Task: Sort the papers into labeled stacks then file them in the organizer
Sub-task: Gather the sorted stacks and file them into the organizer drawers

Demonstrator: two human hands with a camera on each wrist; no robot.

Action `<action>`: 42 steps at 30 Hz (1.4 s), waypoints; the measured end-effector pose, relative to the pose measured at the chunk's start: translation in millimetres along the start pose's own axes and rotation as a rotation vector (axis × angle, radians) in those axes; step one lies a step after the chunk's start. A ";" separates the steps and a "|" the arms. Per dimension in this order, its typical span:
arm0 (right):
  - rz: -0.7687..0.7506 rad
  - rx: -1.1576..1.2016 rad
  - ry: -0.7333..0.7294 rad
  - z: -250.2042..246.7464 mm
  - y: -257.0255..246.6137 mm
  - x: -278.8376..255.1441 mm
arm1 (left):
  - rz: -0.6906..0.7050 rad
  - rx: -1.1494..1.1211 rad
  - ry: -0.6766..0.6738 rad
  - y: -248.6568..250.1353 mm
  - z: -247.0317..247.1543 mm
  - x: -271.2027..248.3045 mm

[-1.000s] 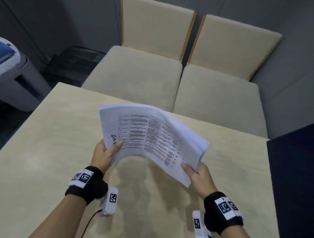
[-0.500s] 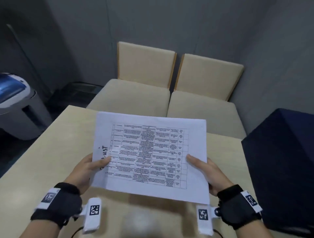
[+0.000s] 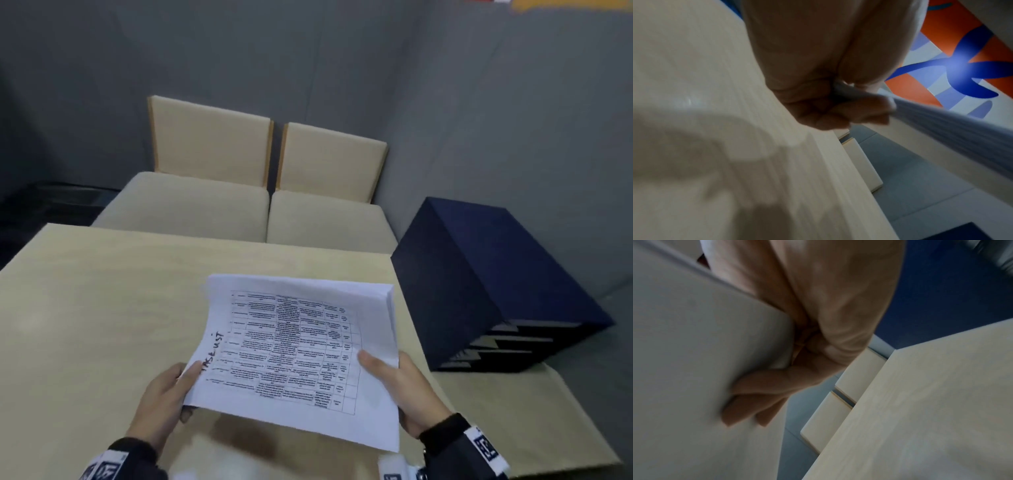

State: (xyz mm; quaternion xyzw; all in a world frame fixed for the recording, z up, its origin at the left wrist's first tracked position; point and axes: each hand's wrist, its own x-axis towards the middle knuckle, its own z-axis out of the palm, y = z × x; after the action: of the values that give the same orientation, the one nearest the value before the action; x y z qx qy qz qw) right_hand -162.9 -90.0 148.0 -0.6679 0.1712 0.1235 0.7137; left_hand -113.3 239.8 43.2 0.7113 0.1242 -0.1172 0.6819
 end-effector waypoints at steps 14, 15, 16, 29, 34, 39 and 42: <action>-0.110 0.023 0.189 -189.7 44.3 -60.8 | 0.100 0.066 -0.073 -9.0 177.2 -38.1; -0.102 0.058 0.204 -213.9 51.1 -66.5 | 0.081 0.039 -0.062 -15.0 198.8 -48.7; -0.092 0.095 0.221 -237.2 56.7 -72.2 | 0.069 -0.019 -0.055 -19.4 219.7 -58.5; 0.015 0.271 0.304 -379.7 86.3 -152.3 | -0.070 -0.042 -0.151 -24.5 340.9 -118.7; 0.088 0.263 0.358 -400.0 110.4 -163.9 | -0.156 0.125 -0.254 -56.5 369.3 -119.7; 0.141 0.286 0.357 -422.7 125.4 -180.3 | -0.153 0.212 -0.292 -66.2 387.2 -133.0; 0.117 0.329 0.364 -440.0 129.3 -182.3 | -0.122 0.204 -0.247 -55.9 406.8 -137.2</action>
State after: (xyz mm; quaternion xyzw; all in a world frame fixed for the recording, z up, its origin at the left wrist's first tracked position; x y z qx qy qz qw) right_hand -416.3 -508.6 83.1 -0.5428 0.3532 0.0128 0.7618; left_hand -260.2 -166.8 19.4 0.7481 0.0696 -0.2569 0.6079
